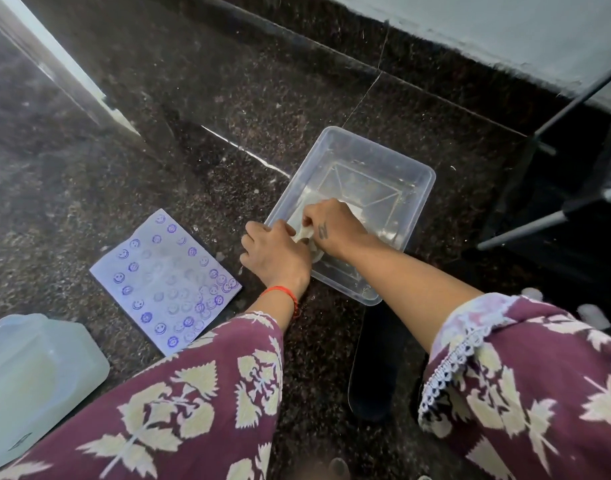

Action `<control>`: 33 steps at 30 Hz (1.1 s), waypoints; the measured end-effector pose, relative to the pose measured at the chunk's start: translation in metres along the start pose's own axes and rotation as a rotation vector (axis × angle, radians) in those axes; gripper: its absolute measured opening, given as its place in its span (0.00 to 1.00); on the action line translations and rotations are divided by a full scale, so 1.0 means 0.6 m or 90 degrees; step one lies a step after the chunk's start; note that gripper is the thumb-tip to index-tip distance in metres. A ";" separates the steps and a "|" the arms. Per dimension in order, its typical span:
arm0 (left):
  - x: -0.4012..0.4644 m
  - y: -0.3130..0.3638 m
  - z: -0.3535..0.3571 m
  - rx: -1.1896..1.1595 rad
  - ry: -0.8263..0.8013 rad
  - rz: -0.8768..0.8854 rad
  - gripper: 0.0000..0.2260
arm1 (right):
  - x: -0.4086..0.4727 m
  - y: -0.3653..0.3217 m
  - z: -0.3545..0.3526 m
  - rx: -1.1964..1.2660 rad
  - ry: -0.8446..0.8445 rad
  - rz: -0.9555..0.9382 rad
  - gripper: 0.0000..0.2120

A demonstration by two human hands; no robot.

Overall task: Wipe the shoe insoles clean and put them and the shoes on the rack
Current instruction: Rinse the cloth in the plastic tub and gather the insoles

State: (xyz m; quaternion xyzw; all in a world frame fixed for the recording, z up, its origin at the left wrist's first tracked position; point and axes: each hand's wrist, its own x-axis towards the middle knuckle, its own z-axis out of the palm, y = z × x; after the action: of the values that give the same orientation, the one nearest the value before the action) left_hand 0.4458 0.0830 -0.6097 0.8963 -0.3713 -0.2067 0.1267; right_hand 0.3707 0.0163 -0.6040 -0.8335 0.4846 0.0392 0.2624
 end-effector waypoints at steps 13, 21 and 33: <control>-0.106 0.039 -0.010 -0.145 0.072 0.266 0.27 | -0.160 0.053 -0.050 0.204 0.231 0.038 0.23; -0.231 0.046 0.024 -0.102 0.021 0.405 0.34 | -0.348 0.133 -0.036 0.303 0.338 0.177 0.27; -0.265 -0.057 0.093 -0.032 -0.121 0.251 0.23 | -0.460 0.188 0.135 0.413 0.250 0.541 0.27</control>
State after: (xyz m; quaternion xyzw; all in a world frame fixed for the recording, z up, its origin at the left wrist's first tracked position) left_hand 0.3393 0.2167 -0.6278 0.7794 -0.5444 -0.2709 0.1511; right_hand 0.1473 0.2277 -0.6306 -0.4335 0.8043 -0.1657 0.3711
